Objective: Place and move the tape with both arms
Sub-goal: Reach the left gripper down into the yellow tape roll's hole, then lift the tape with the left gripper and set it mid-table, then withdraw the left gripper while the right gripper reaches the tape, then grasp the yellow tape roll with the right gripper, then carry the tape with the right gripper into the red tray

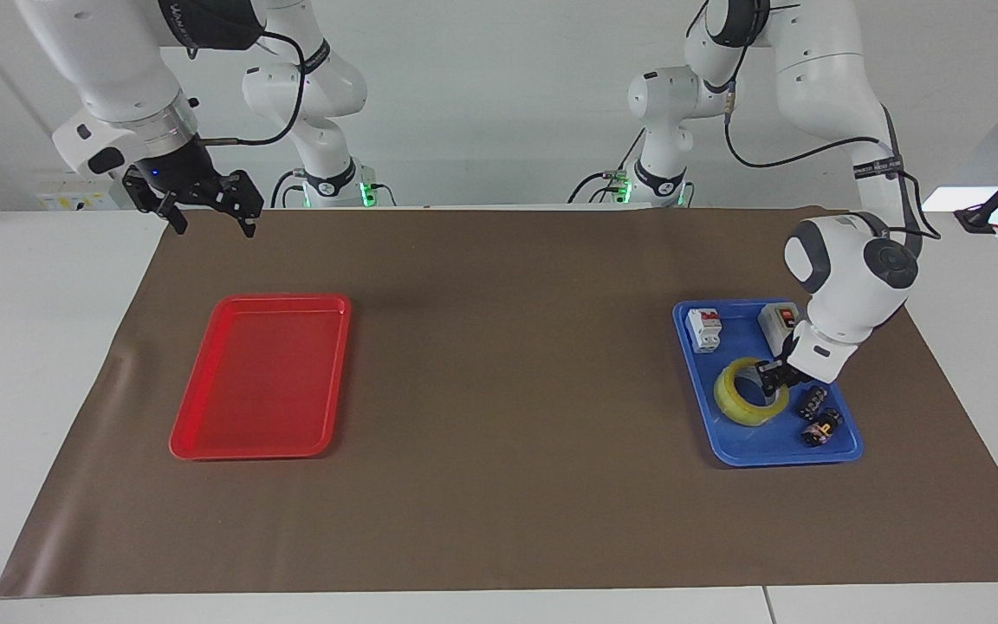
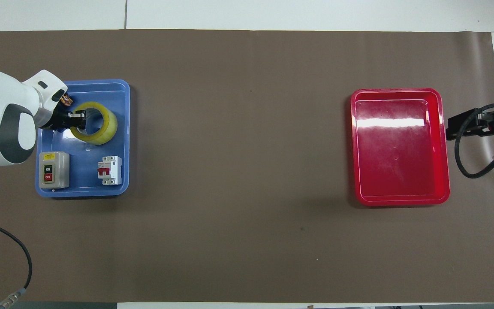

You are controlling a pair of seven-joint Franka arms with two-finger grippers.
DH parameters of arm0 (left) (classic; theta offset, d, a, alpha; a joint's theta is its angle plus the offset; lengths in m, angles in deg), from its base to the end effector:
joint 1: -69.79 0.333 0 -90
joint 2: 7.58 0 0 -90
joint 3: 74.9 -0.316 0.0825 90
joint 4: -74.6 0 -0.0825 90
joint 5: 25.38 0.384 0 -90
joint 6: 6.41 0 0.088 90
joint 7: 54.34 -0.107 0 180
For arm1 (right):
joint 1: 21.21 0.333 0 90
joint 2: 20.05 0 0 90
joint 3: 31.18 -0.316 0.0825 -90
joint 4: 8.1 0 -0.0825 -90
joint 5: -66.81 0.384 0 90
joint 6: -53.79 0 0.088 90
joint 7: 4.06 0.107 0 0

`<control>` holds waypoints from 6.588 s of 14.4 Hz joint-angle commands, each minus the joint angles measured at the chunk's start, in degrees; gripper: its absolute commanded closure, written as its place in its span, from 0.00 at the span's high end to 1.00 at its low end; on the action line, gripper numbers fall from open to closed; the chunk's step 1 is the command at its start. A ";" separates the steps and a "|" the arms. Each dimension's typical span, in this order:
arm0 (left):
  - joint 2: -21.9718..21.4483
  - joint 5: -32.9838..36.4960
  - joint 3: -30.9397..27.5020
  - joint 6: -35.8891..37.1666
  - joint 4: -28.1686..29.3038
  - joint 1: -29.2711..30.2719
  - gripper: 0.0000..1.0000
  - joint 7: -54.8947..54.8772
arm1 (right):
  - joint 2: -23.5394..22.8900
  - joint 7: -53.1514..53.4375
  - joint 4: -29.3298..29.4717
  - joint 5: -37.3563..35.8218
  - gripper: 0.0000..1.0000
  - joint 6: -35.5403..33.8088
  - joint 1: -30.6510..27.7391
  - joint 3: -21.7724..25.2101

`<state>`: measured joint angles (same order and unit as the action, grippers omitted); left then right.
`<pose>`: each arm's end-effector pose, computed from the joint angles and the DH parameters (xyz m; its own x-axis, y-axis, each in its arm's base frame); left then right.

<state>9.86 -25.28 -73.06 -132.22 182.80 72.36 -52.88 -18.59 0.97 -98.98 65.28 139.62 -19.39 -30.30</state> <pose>0.6218 0.0090 0.3464 0.9992 0.0387 0.0029 0.0387 -0.9992 0.0083 0.5387 0.0057 0.6251 0.9955 -0.0732 -0.0600 -0.0714 -0.9969 0.0317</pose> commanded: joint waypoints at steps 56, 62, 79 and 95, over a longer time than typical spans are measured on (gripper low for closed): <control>-18.23 -0.36 -0.26 23.04 -6.32 -11.55 1.00 4.18 | -13.67 8.24 -6.76 1.79 1.00 26.12 24.09 -0.97; -16.04 -2.03 -0.35 32.62 -16.69 -7.59 1.00 -1.09 | -26.58 18.25 -6.16 1.08 1.00 42.63 30.97 -0.97; -18.30 -3.43 -0.61 35.55 -14.96 -4.16 1.00 -4.61 | -32.22 18.44 -8.35 1.17 0.41 52.86 30.88 -0.97; -18.49 -0.54 -0.26 39.58 -17.23 -4.95 1.00 -6.12 | -23.54 0.56 4.22 1.26 0.00 17.81 15.70 -0.70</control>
<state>-8.69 -26.78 -73.29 -94.59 166.32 67.77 -58.42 -45.29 8.29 -93.28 66.65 160.64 0.87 -30.07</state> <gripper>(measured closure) 0.000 0.784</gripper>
